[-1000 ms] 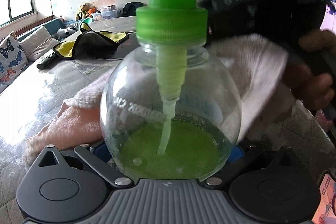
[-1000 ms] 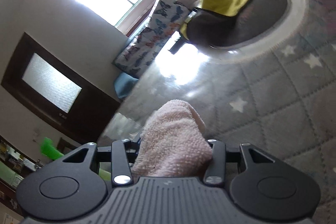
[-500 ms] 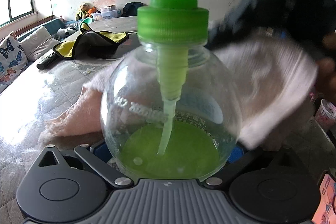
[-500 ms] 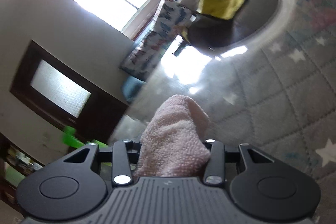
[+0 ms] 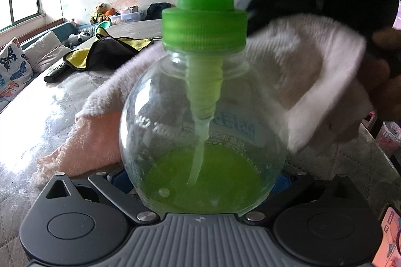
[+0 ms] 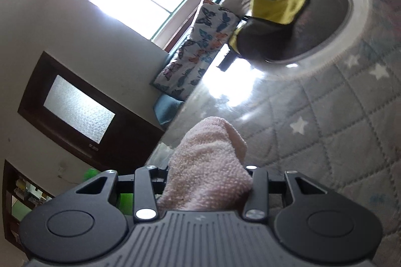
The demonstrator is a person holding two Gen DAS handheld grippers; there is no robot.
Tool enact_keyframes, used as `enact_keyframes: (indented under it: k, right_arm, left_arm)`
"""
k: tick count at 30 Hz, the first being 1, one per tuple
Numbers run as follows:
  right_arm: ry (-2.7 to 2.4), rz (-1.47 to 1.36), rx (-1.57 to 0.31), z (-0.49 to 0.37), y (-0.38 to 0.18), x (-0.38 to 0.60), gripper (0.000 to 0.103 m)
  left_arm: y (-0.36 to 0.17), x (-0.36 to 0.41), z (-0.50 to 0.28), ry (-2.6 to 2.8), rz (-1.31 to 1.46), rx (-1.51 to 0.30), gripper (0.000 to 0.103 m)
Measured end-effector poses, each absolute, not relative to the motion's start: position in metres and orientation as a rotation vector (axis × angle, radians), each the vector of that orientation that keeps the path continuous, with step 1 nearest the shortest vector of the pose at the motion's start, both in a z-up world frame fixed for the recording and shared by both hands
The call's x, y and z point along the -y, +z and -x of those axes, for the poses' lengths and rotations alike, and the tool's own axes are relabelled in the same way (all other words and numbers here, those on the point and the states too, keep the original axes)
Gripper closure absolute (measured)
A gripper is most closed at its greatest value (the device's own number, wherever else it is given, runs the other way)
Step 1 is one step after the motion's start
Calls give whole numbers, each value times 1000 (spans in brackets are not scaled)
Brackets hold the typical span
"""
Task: Clean container
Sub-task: 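Wipe the bottle's round body with the towel in the right tool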
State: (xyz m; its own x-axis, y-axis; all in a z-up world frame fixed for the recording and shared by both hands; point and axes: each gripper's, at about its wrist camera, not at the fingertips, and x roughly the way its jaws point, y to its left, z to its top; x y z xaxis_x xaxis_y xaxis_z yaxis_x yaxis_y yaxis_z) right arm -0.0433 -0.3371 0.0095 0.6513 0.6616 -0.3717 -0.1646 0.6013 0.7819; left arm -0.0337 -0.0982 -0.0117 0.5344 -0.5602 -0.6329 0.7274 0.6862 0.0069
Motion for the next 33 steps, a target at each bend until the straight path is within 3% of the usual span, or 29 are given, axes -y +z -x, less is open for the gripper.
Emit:
enact_keyframes:
  k: [8,23,33]
  right_arm:
    - [467,-762,-788,51,-18,344,62]
    - [561,-765,-662,59,32,346,62]
    - [519,-743,-727,45,10,335,62]
  left_arm:
    - [-12,98,35,-779,-285,-643,0]
    - [-13,98,36,-780,-285,-643,0]
    - [-12,97,38,-780,-284,-644,0]
